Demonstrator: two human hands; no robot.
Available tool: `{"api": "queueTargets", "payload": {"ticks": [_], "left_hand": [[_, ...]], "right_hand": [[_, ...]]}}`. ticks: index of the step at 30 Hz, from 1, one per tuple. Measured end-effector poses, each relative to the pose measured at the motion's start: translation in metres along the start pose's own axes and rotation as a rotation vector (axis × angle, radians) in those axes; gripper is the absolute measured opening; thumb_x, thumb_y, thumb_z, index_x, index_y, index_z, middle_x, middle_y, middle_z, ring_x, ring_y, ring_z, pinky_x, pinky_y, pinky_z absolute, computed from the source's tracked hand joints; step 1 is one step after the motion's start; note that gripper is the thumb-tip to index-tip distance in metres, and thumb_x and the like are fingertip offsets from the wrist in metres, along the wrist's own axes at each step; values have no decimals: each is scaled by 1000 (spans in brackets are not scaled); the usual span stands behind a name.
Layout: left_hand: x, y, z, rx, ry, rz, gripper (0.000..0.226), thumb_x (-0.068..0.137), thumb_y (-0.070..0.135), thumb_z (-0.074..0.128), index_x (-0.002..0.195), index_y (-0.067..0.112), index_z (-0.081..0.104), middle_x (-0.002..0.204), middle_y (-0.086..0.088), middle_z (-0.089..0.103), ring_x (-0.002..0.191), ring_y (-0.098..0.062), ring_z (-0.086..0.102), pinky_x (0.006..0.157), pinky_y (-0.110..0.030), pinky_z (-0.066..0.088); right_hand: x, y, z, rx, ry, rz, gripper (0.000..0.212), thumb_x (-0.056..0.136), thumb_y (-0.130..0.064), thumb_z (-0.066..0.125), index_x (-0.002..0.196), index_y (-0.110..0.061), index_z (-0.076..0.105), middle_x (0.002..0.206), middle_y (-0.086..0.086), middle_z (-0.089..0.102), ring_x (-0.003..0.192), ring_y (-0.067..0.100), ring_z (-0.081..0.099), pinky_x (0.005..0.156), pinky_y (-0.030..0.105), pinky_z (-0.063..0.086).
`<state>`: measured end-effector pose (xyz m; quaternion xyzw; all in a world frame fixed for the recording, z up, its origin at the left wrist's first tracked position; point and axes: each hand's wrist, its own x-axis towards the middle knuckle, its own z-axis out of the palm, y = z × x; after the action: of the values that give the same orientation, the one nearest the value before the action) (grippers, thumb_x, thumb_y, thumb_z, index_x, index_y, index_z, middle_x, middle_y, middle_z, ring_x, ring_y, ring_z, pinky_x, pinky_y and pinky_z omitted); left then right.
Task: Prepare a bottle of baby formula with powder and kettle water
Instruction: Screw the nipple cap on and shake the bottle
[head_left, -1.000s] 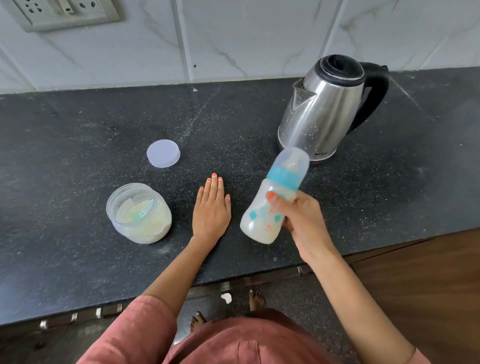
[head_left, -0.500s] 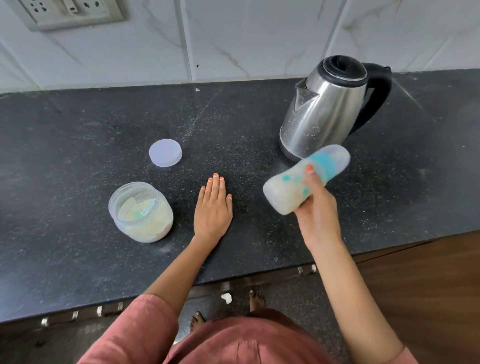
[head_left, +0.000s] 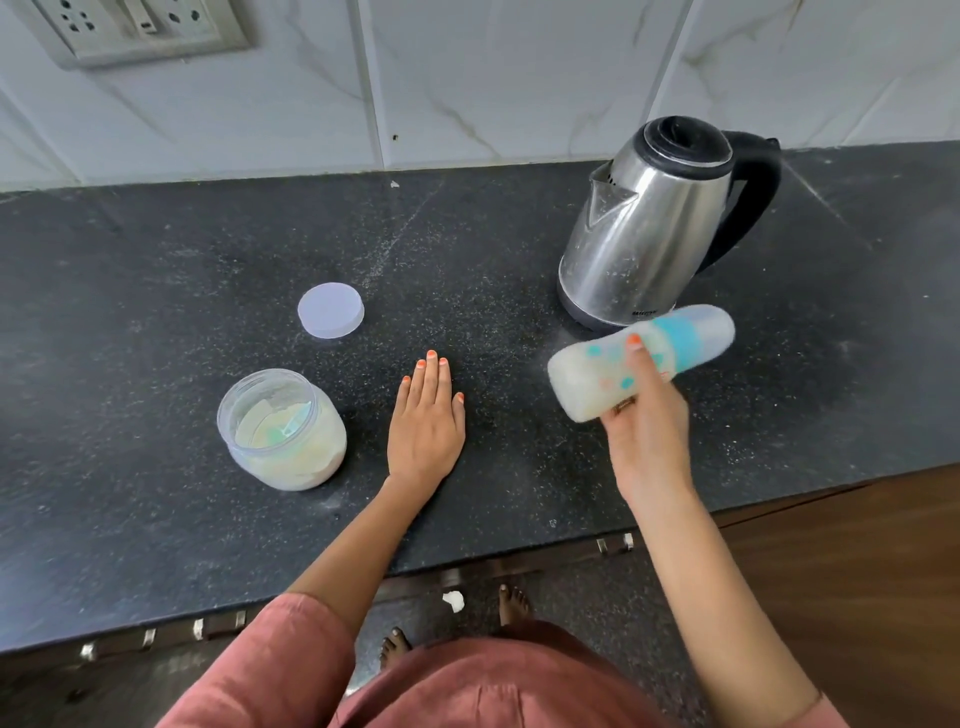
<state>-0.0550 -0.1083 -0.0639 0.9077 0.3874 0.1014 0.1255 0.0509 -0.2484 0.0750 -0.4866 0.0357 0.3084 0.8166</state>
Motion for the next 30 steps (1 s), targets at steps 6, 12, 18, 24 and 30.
{"api": "queueTargets", "payload": {"ticks": [6,12,18,24,30], "left_hand": [[1,0,1,1,-6,-8,51,100,28,21,144,3,20,154,-13,17,143,-25,15,116,-35,7],[-1,1,-2,4,-17,-2,51,101,26,26,145,4,15,155,-12,12,144,-23,10,116,-34,4],[0,0,0,11,-1,-6,61,95,35,8,143,1,24,152,-15,22,141,-27,20,115,-36,10],[1,1,-1,17,-15,-11,64,93,38,2,144,3,19,154,-13,17,143,-24,15,116,-35,6],[0,0,-1,19,-17,-15,60,95,35,7,144,3,20,154,-13,18,143,-25,16,115,-35,7]], "right_hand": [[-13,10,-4,-316,-181,120,9,78,-13,63,87,-18,64,82,-6,70,80,9,65,71,26,56],[-8,12,6,-94,-89,69,10,87,-18,57,96,-18,61,93,-3,69,84,8,66,75,27,56],[-13,6,1,-293,-225,65,32,62,-25,66,92,-14,65,85,-2,70,80,11,65,72,28,55],[-10,8,-1,-169,-99,48,22,77,-21,63,98,-18,62,94,-3,70,86,9,67,73,26,57],[-9,8,-1,-188,-140,87,13,81,-17,61,93,-15,64,82,-7,72,79,7,67,71,26,56]]}}
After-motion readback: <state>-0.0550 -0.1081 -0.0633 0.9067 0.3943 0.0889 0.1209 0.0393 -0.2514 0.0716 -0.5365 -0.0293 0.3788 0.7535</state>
